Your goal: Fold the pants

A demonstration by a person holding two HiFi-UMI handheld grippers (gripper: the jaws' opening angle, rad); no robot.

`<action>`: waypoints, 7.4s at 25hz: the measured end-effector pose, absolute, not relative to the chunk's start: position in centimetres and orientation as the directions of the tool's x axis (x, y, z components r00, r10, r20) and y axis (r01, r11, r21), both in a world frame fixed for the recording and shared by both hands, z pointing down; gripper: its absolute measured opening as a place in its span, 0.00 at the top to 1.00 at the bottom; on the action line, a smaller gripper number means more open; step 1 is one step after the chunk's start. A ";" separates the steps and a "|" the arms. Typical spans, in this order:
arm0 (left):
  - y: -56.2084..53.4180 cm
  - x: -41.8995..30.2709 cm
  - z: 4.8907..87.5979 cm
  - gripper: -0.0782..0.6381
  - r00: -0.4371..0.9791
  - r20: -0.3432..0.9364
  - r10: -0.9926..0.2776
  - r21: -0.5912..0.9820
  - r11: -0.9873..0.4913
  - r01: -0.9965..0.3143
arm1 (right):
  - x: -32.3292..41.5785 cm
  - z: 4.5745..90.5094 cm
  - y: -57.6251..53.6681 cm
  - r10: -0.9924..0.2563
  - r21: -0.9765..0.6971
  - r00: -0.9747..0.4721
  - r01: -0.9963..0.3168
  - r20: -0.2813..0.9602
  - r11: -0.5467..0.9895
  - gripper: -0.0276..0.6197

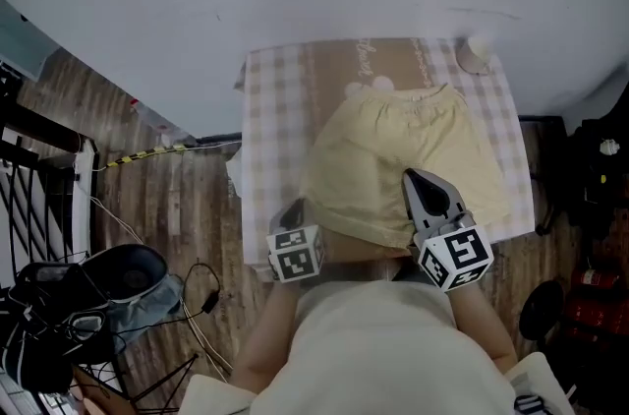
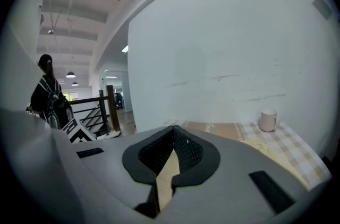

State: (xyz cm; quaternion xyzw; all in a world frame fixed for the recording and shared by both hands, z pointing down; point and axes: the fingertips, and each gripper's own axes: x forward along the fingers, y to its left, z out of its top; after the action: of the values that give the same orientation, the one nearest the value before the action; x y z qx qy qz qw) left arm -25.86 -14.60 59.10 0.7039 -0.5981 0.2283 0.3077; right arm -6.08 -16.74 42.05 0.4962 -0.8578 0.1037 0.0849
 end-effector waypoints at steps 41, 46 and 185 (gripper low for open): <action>-14.5 7.9 51.8 0.86 0.189 0.540 -0.820 0.164 -0.118 -0.979 | 24.1 43.2 -11.7 -0.768 -0.174 -0.585 -0.811 0.261 0.558 0.96; -14.1 11.1 52.2 0.86 0.205 0.545 -0.813 0.167 -0.134 -0.977 | 25.8 43.1 -11.1 -0.757 -0.176 -0.597 -0.802 0.265 0.571 0.96; -25.6 -3.6 55.3 0.86 0.390 0.593 -0.705 0.408 -0.155 -0.900 | 14.3 55.2 -36.0 -0.710 0.371 -0.287 -0.694 0.643 0.617 0.95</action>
State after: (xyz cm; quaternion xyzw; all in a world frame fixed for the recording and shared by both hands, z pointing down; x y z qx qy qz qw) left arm -3.63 -25.64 55.34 0.7482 -0.5361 0.1328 0.3676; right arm 14.28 -36.04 55.24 0.4374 -0.8022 -0.0098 0.4063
